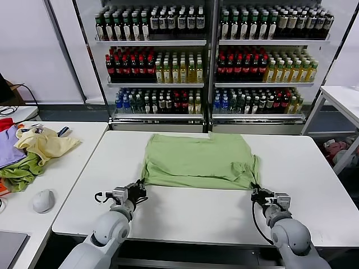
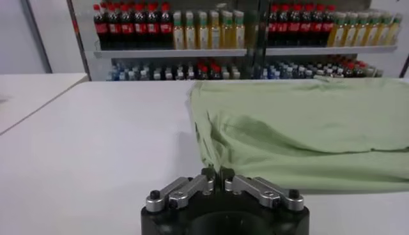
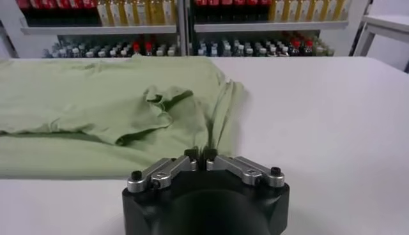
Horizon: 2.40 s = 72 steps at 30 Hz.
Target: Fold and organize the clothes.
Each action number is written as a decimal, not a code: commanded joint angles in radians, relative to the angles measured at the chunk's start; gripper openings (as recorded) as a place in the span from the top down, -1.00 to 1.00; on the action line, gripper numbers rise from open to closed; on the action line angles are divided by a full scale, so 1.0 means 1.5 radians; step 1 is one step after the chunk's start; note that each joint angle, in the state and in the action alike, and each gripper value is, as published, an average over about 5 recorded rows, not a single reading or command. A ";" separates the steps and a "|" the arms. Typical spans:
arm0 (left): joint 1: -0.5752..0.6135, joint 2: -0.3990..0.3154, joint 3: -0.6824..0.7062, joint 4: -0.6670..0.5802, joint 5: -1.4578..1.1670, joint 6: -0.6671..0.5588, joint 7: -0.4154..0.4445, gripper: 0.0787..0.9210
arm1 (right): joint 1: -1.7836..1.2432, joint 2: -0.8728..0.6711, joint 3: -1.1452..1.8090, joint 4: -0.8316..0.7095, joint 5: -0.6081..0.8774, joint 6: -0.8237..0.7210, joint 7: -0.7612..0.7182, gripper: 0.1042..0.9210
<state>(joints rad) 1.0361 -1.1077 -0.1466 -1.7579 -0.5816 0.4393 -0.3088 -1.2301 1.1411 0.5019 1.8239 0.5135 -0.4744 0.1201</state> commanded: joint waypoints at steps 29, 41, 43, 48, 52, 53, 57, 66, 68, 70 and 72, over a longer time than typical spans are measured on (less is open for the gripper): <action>0.384 0.023 -0.194 -0.370 0.088 0.026 -0.002 0.52 | -0.234 0.020 0.062 0.271 -0.140 0.064 0.006 0.41; 0.058 0.049 -0.102 -0.126 -0.034 -0.006 -0.021 -0.31 | 0.183 -0.032 -0.082 -0.009 -0.053 -0.007 0.029 -0.41; 0.005 0.043 -0.073 -0.081 -0.036 -0.005 -0.023 -0.45 | 0.243 -0.029 -0.113 -0.063 -0.049 -0.013 0.030 -0.54; -0.112 0.024 -0.010 0.044 -0.021 -0.003 -0.029 -0.72 | 0.349 -0.009 -0.165 -0.182 -0.046 -0.024 0.028 -0.74; -0.191 0.005 0.025 0.132 -0.012 -0.001 -0.037 -0.76 | 0.422 0.012 -0.192 -0.273 -0.039 -0.029 0.027 -0.76; -0.206 0.000 0.033 0.152 -0.010 -0.001 -0.038 -0.76 | 0.442 0.018 -0.198 -0.296 -0.037 -0.030 0.027 -0.76; -0.257 -0.024 0.059 0.226 -0.006 0.000 -0.039 -0.77 | 0.509 0.045 -0.218 -0.387 -0.036 -0.029 0.028 -0.76; -0.327 -0.072 0.092 0.342 -0.003 -0.003 -0.037 -0.77 | 0.590 0.096 -0.238 -0.555 -0.051 -0.026 0.026 -0.76; -0.337 -0.078 0.097 0.361 0.000 -0.003 -0.036 -0.77 | 0.601 0.107 -0.239 -0.586 -0.059 -0.027 0.025 -0.76; -0.345 -0.084 0.102 0.377 0.004 -0.003 -0.036 -0.77 | 0.609 0.118 -0.239 -0.613 -0.066 -0.026 0.023 -0.76; -0.349 -0.088 0.106 0.388 0.007 -0.003 -0.035 -0.77 | 0.613 0.129 -0.238 -0.633 -0.072 -0.026 0.019 -0.76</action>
<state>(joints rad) 0.6682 -1.1812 -0.0546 -1.4033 -0.5800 0.4361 -0.3596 -0.4466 1.2698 0.1792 1.1252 0.4207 -0.5078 0.1507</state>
